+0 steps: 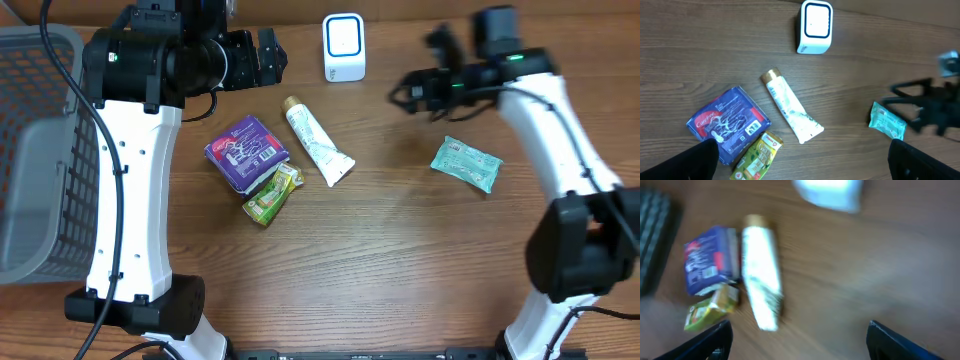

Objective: Scan the item barcode
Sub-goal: 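Reach the right gripper to the white tube and grasp it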

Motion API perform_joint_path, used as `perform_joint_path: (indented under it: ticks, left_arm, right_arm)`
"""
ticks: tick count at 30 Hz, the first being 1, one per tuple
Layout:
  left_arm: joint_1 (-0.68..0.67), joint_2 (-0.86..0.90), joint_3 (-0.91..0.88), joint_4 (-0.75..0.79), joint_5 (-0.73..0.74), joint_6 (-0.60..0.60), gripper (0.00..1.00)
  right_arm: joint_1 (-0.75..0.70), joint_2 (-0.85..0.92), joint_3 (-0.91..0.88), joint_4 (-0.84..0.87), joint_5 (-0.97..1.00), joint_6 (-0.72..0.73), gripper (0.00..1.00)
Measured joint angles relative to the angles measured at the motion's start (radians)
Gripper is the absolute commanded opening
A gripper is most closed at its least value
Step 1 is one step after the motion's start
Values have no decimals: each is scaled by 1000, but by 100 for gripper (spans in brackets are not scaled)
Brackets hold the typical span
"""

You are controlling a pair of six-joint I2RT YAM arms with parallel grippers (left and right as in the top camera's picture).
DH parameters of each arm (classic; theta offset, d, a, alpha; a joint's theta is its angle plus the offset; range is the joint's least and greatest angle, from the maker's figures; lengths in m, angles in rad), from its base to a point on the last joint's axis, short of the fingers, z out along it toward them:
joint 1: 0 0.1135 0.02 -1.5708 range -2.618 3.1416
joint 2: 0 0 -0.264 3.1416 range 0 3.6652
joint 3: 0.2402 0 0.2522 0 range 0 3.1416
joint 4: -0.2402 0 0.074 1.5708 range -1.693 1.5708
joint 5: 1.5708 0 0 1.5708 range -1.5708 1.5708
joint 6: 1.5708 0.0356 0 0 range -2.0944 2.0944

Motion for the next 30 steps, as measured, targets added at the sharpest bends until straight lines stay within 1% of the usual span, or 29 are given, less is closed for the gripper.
perform_joint_path:
  ticks: [1,3,7,11,14,19,26,27,29,30]
  left_arm:
    - [0,0,0,0,0,0,100]
    - [0,0,0,0,0,0,100]
    - [0,0,0,0,0,0,100]
    - [0,0,0,0,0,0,99]
    - [0,0,0,0,0,0,100]
    - [0,0,0,0,0,0,100]
    - [0,0,0,0,0,0,100]
    - [0,0,0,0,0,0,100]
    - [0,0,0,0,0,0,100]
    - [0,0,0,0,0,0,100]
  right_arm:
    - [44,5,1,37,5,-12,92]
    - [121,24,4,87,14,-29,93]
    - [217,119,65,84,40,-58,93]
    - [244,243,152,35,63,-88,93]
    - [246,311,174,29,74,-98,93]
    - [266,377,174,29,74,-104,93]
    - [323,419,174,64,57,-98,94]
    - [326,420,177,66,54,-96,93]
    - [328,427,181,77,49,-79,89]
    - [327,431,186,82,45,-67,82]
